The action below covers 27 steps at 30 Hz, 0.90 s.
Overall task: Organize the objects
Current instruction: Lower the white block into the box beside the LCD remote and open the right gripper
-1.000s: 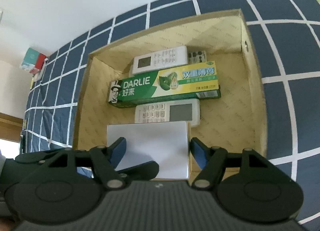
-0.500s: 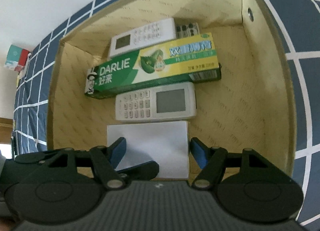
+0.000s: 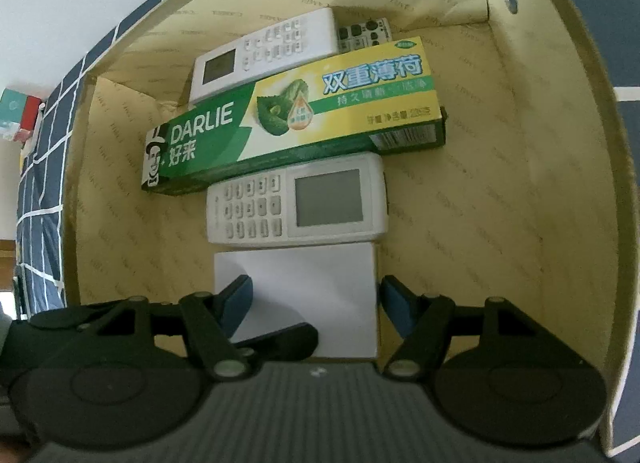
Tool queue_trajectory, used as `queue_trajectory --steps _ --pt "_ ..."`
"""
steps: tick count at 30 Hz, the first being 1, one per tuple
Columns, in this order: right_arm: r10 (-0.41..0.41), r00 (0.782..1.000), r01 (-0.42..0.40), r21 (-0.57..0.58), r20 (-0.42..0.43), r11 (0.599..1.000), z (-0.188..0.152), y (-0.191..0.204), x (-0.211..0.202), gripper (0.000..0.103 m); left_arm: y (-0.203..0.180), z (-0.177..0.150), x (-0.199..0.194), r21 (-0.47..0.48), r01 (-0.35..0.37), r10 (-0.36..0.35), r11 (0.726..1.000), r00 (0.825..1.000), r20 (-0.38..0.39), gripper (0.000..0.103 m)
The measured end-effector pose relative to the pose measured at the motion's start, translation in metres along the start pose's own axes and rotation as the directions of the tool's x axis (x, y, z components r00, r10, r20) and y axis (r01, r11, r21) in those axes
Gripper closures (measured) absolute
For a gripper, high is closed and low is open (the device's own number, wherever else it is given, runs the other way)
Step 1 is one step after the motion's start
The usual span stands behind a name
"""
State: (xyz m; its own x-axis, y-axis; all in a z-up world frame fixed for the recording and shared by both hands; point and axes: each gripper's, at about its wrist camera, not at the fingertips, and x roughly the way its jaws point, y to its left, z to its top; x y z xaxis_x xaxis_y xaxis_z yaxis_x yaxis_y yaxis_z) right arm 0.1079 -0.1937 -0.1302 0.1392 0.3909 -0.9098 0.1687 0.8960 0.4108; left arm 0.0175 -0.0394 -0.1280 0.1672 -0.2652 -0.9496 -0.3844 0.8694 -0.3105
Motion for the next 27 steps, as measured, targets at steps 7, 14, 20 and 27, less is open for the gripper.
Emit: queue_trajectory --steps 7,14,20,27 --pt "-0.008 1.000 0.008 -0.002 -0.008 1.000 0.006 0.002 0.006 0.033 0.004 0.005 0.004 -0.005 -0.006 0.006 1.000 1.000 -0.013 0.038" --pt "-0.020 1.000 0.020 -0.010 -0.010 1.000 0.009 0.004 0.007 0.033 0.003 0.007 0.007 -0.009 -0.010 0.010 1.000 1.000 -0.011 0.039" --pt "-0.035 0.999 0.035 -0.019 0.006 0.999 0.010 0.004 0.003 0.033 0.003 0.004 -0.005 -0.008 -0.031 0.031 0.999 0.999 0.024 0.037" --pt "-0.022 0.997 0.025 -0.053 0.068 0.998 0.007 0.006 -0.022 0.031 -0.003 -0.007 -0.027 -0.024 -0.070 0.071 0.997 0.995 0.067 0.036"
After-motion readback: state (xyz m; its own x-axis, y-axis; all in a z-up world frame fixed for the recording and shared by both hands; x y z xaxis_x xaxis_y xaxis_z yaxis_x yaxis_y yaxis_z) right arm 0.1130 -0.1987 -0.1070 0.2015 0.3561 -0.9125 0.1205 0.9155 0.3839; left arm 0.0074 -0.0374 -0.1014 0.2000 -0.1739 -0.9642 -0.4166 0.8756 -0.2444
